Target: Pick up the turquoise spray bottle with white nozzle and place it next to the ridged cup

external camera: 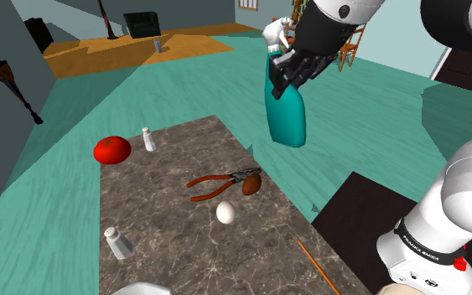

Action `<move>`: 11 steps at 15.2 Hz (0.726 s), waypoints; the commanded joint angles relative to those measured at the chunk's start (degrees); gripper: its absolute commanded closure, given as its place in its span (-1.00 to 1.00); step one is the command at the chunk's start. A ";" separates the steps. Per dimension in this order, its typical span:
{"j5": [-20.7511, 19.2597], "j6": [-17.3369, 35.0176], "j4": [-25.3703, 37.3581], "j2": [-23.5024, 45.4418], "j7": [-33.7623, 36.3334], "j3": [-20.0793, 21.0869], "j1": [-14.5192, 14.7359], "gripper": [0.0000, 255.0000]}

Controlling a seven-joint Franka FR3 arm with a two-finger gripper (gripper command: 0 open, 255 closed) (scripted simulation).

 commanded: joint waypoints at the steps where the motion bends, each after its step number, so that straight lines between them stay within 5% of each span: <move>1: 1.14 -2.26 -1.31 -3.35 1.59 0.94 1.80 1.00; 11: 6.49 -15.03 -0.82 -14.99 10.25 6.82 9.42 1.00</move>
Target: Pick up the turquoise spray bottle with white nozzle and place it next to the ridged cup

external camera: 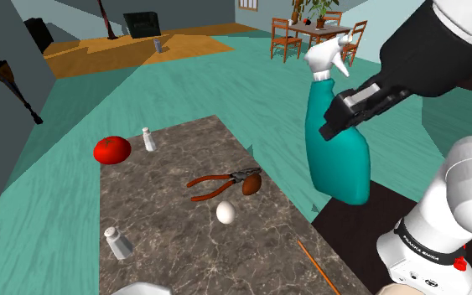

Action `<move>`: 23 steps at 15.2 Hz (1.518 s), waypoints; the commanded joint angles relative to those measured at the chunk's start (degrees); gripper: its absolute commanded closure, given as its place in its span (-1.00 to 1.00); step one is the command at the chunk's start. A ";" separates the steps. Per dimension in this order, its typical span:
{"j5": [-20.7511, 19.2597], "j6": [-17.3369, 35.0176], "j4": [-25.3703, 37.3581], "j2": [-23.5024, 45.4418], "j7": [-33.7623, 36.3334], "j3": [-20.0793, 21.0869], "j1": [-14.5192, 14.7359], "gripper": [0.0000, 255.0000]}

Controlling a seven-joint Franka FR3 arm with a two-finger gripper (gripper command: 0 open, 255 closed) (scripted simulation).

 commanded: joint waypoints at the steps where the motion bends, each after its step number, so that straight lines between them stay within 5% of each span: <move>1: 1.10 -2.46 0.42 -1.89 1.83 1.24 1.39 1.00; 12: 7.85 -16.11 9.79 -7.13 13.36 9.64 5.96 1.00; 23: 15.22 -28.20 26.82 -6.76 26.27 18.49 4.63 1.00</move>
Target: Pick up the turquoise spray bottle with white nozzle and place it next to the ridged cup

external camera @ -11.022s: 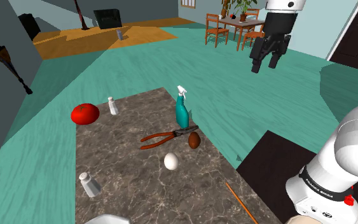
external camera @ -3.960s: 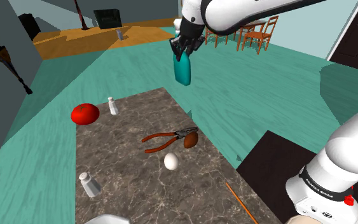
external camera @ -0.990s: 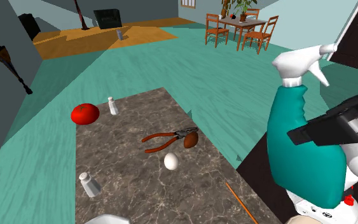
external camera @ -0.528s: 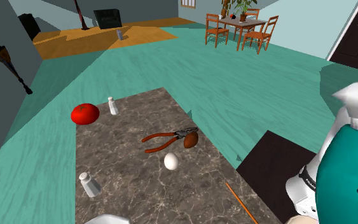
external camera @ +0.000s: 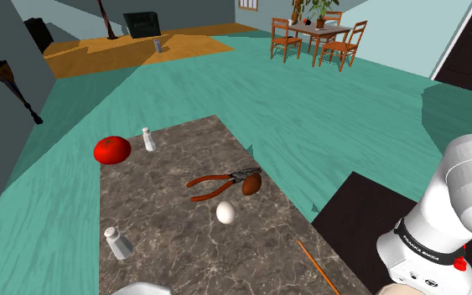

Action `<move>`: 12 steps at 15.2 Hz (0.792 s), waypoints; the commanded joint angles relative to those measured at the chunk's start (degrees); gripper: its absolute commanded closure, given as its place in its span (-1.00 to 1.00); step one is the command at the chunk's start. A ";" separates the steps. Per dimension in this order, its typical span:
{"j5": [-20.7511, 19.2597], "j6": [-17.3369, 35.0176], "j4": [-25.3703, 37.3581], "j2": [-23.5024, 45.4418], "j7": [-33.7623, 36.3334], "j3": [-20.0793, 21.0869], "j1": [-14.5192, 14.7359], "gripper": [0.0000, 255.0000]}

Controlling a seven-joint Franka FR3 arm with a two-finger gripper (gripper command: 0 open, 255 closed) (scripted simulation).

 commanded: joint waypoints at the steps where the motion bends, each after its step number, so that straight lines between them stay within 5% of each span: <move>1: 1.43 -2.19 4.07 0.58 2.62 1.74 -0.98 1.00; 4: 2.96 -4.44 8.54 1.21 5.45 3.57 -2.18 1.00; 12: 5.65 -0.83 1.74 -2.48 5.98 5.56 0.13 1.00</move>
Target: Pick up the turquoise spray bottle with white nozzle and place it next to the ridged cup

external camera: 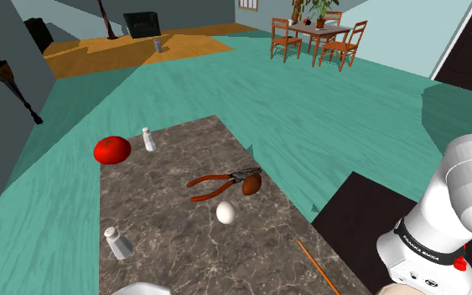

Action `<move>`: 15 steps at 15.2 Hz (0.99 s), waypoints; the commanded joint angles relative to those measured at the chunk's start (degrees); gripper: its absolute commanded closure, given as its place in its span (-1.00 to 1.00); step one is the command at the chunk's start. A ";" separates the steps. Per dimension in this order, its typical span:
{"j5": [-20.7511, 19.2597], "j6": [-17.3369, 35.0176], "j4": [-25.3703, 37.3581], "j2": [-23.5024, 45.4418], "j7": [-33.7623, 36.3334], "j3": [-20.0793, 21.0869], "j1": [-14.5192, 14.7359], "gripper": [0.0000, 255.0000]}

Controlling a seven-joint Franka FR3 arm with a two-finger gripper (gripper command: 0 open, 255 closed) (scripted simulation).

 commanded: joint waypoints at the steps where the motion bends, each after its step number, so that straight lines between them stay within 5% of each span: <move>1: 0.70 0.91 -1.66 -0.88 0.12 0.55 0.56 1.00; 15: 6.20 6.61 -11.33 -6.27 1.40 5.61 3.97 1.00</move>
